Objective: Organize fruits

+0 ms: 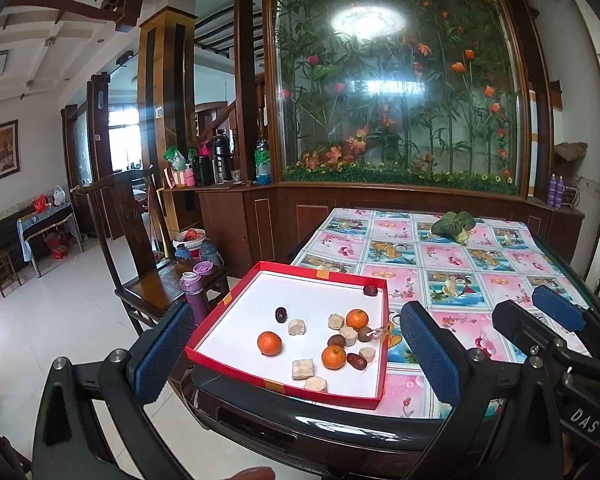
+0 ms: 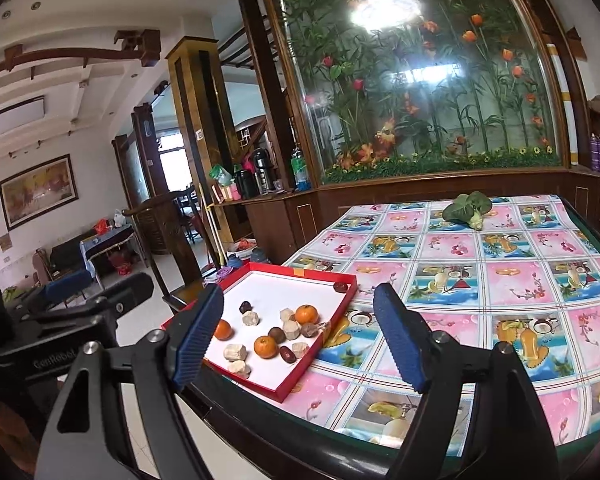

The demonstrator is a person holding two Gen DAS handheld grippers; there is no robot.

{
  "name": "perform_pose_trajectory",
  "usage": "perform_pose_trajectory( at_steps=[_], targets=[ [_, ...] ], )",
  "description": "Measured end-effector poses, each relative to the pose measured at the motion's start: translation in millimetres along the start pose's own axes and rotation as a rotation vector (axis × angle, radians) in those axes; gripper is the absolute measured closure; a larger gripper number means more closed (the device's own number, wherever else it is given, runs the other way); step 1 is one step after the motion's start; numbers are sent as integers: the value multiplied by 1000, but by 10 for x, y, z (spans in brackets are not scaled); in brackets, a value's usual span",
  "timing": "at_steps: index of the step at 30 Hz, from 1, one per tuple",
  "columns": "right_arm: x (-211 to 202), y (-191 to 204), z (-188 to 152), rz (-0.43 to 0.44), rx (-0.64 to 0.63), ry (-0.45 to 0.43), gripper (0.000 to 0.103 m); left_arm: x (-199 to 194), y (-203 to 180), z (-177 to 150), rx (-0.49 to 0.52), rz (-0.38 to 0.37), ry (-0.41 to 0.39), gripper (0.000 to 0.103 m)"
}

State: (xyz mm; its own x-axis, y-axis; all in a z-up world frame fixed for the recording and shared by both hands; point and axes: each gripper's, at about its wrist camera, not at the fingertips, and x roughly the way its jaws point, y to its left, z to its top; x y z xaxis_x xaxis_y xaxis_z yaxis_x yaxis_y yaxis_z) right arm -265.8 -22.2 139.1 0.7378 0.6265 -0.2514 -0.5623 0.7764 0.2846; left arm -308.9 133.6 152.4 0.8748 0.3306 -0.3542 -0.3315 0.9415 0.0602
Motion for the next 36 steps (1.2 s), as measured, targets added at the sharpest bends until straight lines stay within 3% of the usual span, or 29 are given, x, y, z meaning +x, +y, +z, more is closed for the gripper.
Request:
perform_pose_trajectory(
  at_steps=[8,28,36],
  targets=[
    [25,117,-48,20,-26,11,24,-20,88,-27,-11,19,-10,0],
    [58,290,-97,24,-69,16,24,-57,170,-88,4,-16,-28,0],
    [65,305,-105,22,-70,20,24,8,212,-164,-10,26,-18,0]
  ],
)
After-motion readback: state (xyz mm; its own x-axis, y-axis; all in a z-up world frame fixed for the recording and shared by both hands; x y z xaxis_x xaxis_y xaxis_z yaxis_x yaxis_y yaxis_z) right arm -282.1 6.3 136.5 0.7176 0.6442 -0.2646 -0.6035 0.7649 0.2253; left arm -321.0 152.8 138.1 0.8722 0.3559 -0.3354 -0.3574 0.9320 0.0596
